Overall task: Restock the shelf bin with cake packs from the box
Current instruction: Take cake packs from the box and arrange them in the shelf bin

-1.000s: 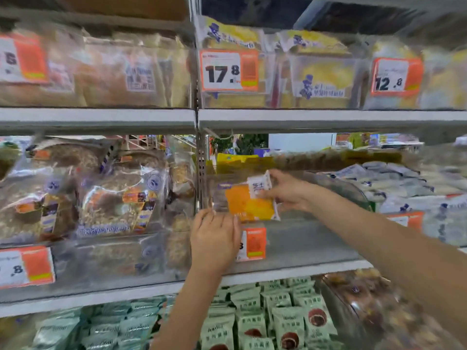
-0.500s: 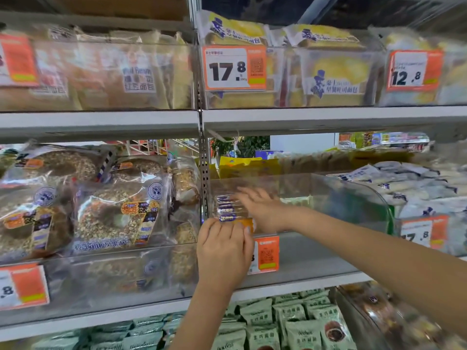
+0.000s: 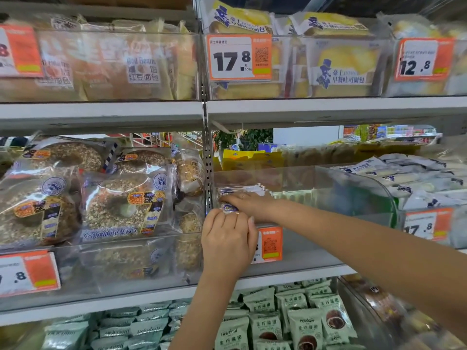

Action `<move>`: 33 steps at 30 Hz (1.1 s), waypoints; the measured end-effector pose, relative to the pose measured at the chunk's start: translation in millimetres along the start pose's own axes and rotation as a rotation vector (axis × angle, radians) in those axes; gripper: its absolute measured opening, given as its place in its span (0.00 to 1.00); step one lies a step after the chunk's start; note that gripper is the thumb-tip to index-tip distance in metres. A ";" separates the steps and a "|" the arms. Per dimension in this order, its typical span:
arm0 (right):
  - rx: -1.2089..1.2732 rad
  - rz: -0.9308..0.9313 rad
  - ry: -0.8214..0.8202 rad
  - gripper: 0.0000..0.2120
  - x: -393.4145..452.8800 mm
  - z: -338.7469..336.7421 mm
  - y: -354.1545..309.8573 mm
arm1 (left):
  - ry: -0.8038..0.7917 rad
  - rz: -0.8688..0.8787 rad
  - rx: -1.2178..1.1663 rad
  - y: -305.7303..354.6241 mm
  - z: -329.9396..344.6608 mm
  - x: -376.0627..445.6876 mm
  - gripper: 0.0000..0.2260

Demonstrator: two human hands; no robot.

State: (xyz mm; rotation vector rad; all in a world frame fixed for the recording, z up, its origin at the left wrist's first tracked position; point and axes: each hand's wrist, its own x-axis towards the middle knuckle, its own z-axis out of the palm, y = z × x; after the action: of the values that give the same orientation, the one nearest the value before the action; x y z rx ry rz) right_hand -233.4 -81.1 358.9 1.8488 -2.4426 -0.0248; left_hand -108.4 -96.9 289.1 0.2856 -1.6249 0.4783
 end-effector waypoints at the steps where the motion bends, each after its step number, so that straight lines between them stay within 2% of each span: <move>1: 0.063 -0.013 -0.005 0.31 -3.7 -2.8 1.0 | -0.027 0.001 0.000 -0.3 -1.9 0.7 0.20; 4: 0.297 -0.026 0.115 0.39 -37.8 -25.3 -3.5 | -0.123 -0.001 0.005 -3.1 -8.0 5.1 0.20; 6: 0.399 -0.024 0.364 0.31 -74.6 -41.5 -7.5 | -0.190 0.009 0.035 -2.8 -15.1 7.9 0.18; 9: 0.532 -0.057 0.767 0.12 -142.4 -31.1 -17.1 | -0.235 0.023 0.091 0.8 -41.6 -9.4 0.15; 11: 0.647 -0.068 0.921 0.05 -193.3 6.3 -29.1 | -0.224 0.074 0.003 6.3 -70.6 -43.0 0.17; 13: 0.703 -0.017 0.928 0.02 -235.5 65.8 -41.8 | -0.287 0.115 -0.155 20.3 -103.1 -89.7 0.18; 15: 0.737 0.076 0.767 0.05 -266.3 139.9 -56.0 | -0.472 0.165 -0.274 42.2 -130.0 -148.3 0.15; 17: 0.820 0.213 0.482 0.10 -289.7 219.7 -68.5 | -0.751 0.165 -0.354 67.6 -153.8 -217.9 0.12; 19: 0.800 0.304 0.135 0.09 -309.4 296.3 -74.3 | -1.101 0.077 -0.417 89.9 -178.8 -280.5 0.13; 21: 0.734 0.343 -0.170 0.08 -328.3 360.0 -79.4 | -1.534 -0.040 -0.372 103.8 -200.1 -325.3 0.15; 22: 0.724 0.354 -0.297 0.09 -334.4 383.9 -81.2 | -1.685 -0.084 -0.343 107.4 -206.4 -341.4 0.15; 23: 0.700 0.354 -0.407 0.13 -338.9 403.7 -84.1 | -1.768 -0.097 -0.338 109.4 -211.5 -353.2 0.15; 25: 0.628 0.345 -0.585 0.26 -340.6 438.8 -89.6 | -1.861 -0.119 -0.347 109.4 -217.3 -362.8 0.14; 27: 0.564 0.367 -0.671 0.33 -340.9 466.9 -95.4 | -1.876 -0.110 -0.349 106.0 -221.8 -366.5 0.13; 30: 0.463 0.422 -0.653 0.34 -339.2 490.4 -100.1 | -1.861 -0.068 -0.333 100.5 -230.7 -368.6 0.13; 33: 0.425 0.330 -0.708 0.33 -333.6 491.2 -95.7 | -1.833 -0.059 -0.370 99.4 -235.4 -367.2 0.14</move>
State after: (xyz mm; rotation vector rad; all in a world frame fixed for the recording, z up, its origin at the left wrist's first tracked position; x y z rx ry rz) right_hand -86.8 196.8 -154.0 1.7571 -3.4529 -0.1827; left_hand 96.1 65.4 -74.1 0.5410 -3.3837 -0.3661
